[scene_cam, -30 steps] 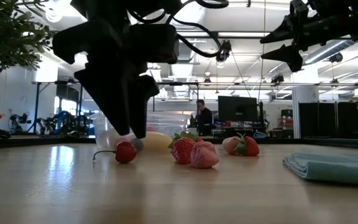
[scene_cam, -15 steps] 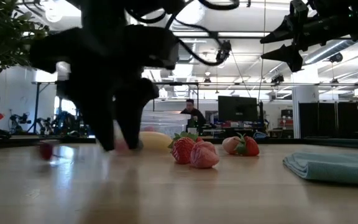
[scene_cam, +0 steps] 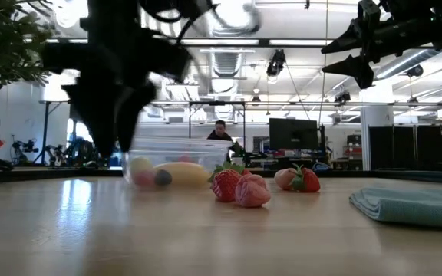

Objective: Pick and placing Produce into tupperware
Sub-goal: Put the red cherry into the transparent bin

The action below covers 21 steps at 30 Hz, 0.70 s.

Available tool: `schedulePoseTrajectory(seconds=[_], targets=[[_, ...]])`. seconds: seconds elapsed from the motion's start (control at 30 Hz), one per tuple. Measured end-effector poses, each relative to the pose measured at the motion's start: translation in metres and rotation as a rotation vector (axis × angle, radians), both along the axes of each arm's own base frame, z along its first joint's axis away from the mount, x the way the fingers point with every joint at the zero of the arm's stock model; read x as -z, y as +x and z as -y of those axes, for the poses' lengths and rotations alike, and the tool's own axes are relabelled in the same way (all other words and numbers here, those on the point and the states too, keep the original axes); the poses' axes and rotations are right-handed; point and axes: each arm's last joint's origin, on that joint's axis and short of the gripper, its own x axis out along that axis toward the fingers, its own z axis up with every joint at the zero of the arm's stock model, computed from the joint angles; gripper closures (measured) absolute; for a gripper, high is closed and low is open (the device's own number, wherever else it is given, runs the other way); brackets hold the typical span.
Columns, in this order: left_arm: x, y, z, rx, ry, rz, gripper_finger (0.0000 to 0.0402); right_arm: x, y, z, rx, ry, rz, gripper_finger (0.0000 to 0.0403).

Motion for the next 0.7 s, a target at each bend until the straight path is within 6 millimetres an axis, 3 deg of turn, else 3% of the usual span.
schedulePoseTrajectory(seconds=[0.13, 0.27, 0.37, 0.47, 0.53, 0.7], targets=[[-0.025, -0.018, -0.026, -0.394, -0.013, -0.025, 0.0153, 0.000, 0.000, 0.000, 0.000, 0.000, 0.000, 0.0177], [-0.073, -0.038, -0.033, -0.696, -0.139, 0.186, 0.0153, 0.000, 0.000, 0.000, 0.000, 0.000, 0.000, 0.0177], [-0.106, -0.054, -0.035, -0.829, -0.229, 0.375, 0.0153, 0.000, 0.000, 0.000, 0.000, 0.000, 0.000, 0.0177], [-0.133, -0.075, -0.034, -0.851, -0.272, 0.514, 0.0153, 0.000, 0.000, 0.000, 0.000, 0.000, 0.000, 0.0177], [-0.144, -0.093, -0.034, -0.938, -0.240, 0.608, 0.0153, 0.000, 0.000, 0.000, 0.000, 0.000, 0.000, 0.0177], [-0.155, -0.138, -0.051, -1.162, 0.062, 0.913, 0.0153, 0.000, 0.000, 0.000, 0.000, 0.000, 0.000, 0.0177]])
